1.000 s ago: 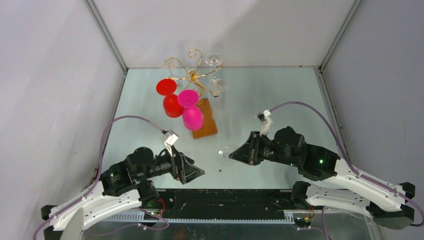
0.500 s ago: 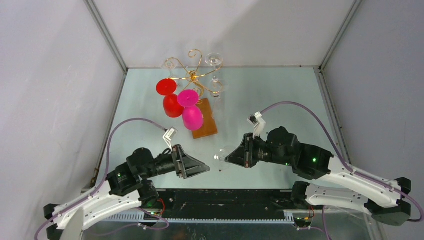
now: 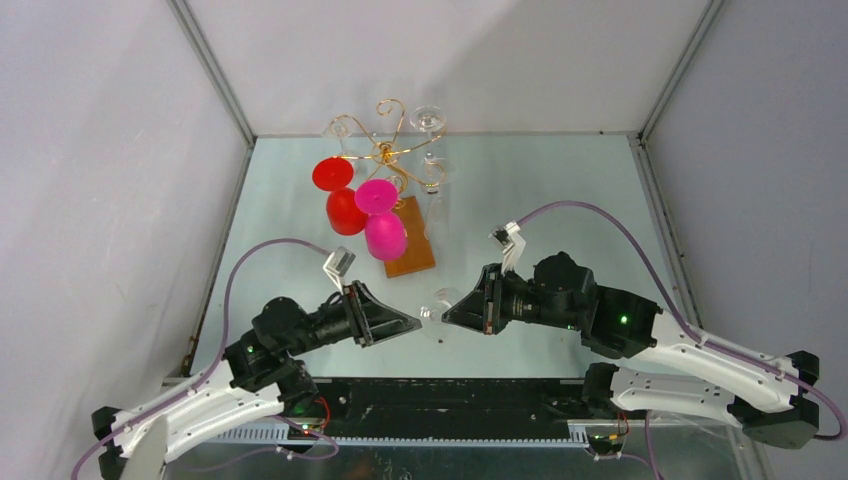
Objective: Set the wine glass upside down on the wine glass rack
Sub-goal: Turn the wine glass upside down at the wine rack.
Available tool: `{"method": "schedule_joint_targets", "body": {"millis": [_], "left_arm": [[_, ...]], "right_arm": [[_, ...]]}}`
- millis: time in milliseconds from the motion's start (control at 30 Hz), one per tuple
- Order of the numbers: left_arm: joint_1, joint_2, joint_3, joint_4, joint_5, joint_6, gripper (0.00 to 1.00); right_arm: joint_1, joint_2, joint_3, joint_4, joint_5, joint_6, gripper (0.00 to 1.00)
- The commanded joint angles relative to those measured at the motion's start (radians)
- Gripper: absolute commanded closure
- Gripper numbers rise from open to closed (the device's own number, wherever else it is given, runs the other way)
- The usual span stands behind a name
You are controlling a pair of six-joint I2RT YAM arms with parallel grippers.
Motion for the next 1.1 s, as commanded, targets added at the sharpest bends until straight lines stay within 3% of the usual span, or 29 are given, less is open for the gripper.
{"method": "schedule_joint_targets", "body": {"millis": [0, 333, 633, 733, 800, 933, 1033, 1067], "left_arm": [[0.008, -0.012, -0.001, 0.031, -0.043, -0.029, 0.53], [0.008, 0.053, 0.015, 0.054, -0.017, -0.027, 0.64], [0.008, 0.073, 0.017, 0.040, -0.018, -0.029, 0.85], [0.008, 0.074, 0.016, 0.043, -0.021, -0.030, 0.99], [0.008, 0.075, 0.014, 0.045, -0.022, -0.031, 1.00], [0.008, 0.059, 0.017, 0.013, -0.049, -0.021, 1.00], [0.008, 0.047, 0.029, -0.043, -0.080, 0.003, 1.00], [0.008, 0.041, 0.039, -0.072, -0.093, 0.015, 1.00]], "right_arm": [[0.004, -0.006, 0.009, 0.082, 0.014, 0.018, 1.00], [0.001, 0.001, 0.010, 0.111, 0.004, 0.026, 1.00], [0.001, 0.008, 0.010, 0.111, -0.002, 0.026, 1.00], [0.000, 0.014, 0.010, 0.116, 0.004, 0.024, 1.00], [-0.003, 0.019, 0.010, 0.115, 0.005, 0.019, 1.00], [-0.006, 0.028, 0.010, 0.102, 0.003, 0.011, 0.86], [-0.010, 0.024, 0.010, 0.082, 0.011, 0.010, 0.61], [-0.011, 0.020, 0.010, 0.075, 0.021, 0.011, 0.48]]}}
